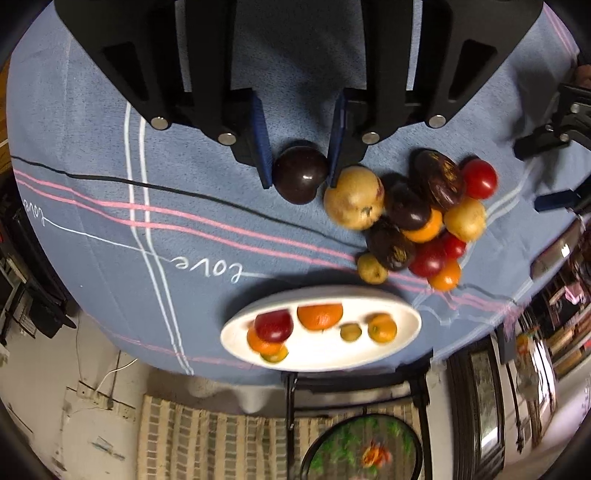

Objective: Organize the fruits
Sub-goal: 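Grasp the dark purple plum with the right tool, then grasp the red tomato with the left tool while the right tool holds the plum, then carry the plum and red tomato over the white plate and open both tools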

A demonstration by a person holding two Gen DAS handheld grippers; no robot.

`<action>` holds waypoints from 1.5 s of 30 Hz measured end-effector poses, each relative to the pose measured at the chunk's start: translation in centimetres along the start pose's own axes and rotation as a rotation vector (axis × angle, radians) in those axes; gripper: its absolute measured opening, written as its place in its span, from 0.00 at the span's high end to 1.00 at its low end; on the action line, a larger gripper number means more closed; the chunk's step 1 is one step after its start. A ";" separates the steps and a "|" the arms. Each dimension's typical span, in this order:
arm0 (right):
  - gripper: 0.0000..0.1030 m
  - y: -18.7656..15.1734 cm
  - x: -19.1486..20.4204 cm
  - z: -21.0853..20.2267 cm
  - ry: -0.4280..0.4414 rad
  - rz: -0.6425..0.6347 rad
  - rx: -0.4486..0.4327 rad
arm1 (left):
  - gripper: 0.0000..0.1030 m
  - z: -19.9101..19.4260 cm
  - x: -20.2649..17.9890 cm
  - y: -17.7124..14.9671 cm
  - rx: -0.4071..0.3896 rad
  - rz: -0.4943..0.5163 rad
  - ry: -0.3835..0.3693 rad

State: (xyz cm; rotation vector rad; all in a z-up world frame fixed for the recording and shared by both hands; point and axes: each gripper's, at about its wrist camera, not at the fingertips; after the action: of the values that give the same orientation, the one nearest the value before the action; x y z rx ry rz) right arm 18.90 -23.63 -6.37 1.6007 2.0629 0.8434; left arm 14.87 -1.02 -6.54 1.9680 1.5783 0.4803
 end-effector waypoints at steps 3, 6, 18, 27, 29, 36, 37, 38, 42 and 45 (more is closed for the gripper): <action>0.71 0.0 -0.2 -0.9 0.012 0.015 -0.030 | 0.35 0.5 -1.0 0.6 0.013 -0.005 -0.072; 0.71 0.0 -0.2 -1.4 0.018 0.018 -0.040 | 0.56 1.6 -2.7 1.1 0.035 0.038 -0.077; 0.71 0.1 0.3 -2.5 0.044 0.006 -0.070 | 0.68 3.6 -3.6 2.4 0.066 0.033 -0.097; 0.71 0.1 0.3 -2.6 0.046 0.004 -0.073 | 0.68 4.2 -4.3 3.0 0.066 0.065 -0.077; 0.71 0.1 0.3 -2.6 0.045 0.004 -0.072 | 0.69 4.2 -4.2 3.0 0.066 0.059 -0.081; 0.71 -0.1 0.5 -2.6 0.048 0.001 -0.069 | 0.69 3.5 -4.0 2.7 0.049 0.051 -0.087; 0.71 -0.1 0.6 -2.6 0.049 -0.003 -0.070 | 0.69 3.3 -4.0 2.6 0.047 0.053 -0.086; 0.71 -0.1 0.7 -2.7 0.051 -0.005 -0.072 | 0.69 3.1 -4.0 2.6 0.045 0.056 -0.086; 0.71 0.5 0.4 -3.4 0.142 0.032 -0.088 | 0.69 1.6 -3.3 3.4 0.024 0.061 -0.114; 0.71 2.2 0.2 -3.9 0.164 0.035 -0.124 | 0.70 0.1 -1.8 6.1 -0.016 0.059 -0.133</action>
State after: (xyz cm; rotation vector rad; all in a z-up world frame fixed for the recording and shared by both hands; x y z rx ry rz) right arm 17.95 -23.95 -2.02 1.5507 2.0517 1.1263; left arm 19.16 -3.69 -2.69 1.9956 1.4333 0.3757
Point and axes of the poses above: each gripper's, at about its wrist camera, not at the fingertips, and z roughly the way its jaws point, x to its left, y to its top
